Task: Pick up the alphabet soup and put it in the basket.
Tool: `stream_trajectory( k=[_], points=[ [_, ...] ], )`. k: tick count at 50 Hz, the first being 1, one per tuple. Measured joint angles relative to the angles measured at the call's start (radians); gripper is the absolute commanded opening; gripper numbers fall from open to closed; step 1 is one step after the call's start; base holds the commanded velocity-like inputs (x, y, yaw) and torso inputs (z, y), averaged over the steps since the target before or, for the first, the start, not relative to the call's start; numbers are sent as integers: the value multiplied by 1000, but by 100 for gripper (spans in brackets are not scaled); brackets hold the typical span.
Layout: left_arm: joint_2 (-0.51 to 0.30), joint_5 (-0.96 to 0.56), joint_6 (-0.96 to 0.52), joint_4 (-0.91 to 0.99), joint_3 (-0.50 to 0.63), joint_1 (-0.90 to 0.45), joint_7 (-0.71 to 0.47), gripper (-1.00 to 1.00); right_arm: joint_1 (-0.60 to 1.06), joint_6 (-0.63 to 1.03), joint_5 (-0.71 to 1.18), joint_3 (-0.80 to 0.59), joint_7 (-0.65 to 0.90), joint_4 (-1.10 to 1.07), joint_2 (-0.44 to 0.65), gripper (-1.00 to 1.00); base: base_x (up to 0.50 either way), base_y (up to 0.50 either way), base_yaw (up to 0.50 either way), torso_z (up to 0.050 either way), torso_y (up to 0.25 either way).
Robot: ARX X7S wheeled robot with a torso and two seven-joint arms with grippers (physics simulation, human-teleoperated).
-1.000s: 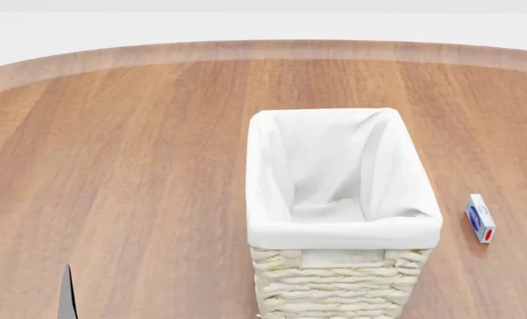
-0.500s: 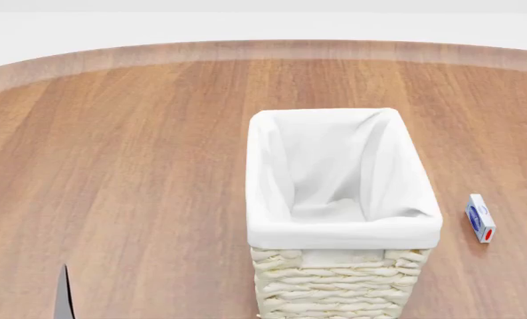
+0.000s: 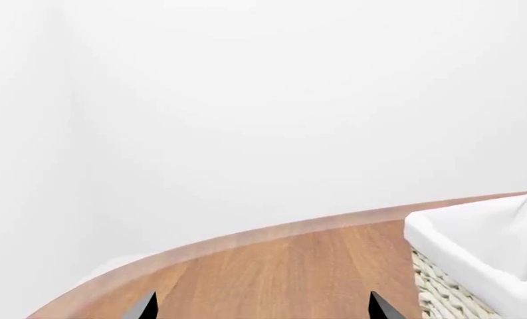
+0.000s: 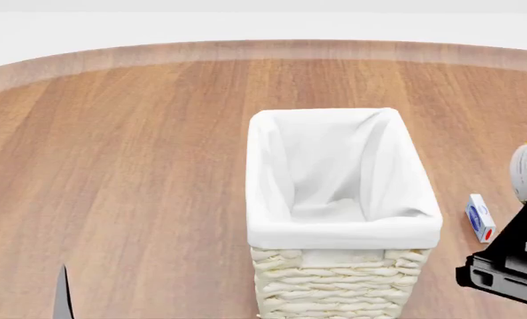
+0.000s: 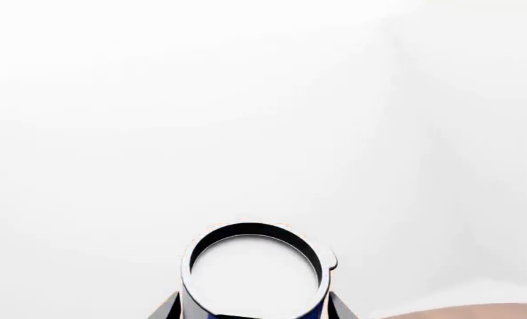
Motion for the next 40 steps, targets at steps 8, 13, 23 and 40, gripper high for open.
stream_trajectory(
  k=[8, 13, 23, 40],
  points=[
    [-2, -4, 2, -3, 1, -1, -2, 100, 163, 74, -8, -97, 42, 32, 7, -100, 0, 0, 0, 0, 0],
    [-4, -6, 3, -3, 0, 0, -5, 100, 267, 106, -28, -165, 54, 73, 2, -100, 0, 0, 0, 0, 0],
    [-7, -10, 4, -2, -1, 0, -9, 100, 455, 144, -72, -282, 49, 183, -20, -100, 0, 0, 0, 0, 1],
    [-12, -18, 10, -8, -3, 0, -15, 100, 707, 105, -163, -440, -10, 496, -102, -100, 0, 0, 0, 0, 1]
  ],
)
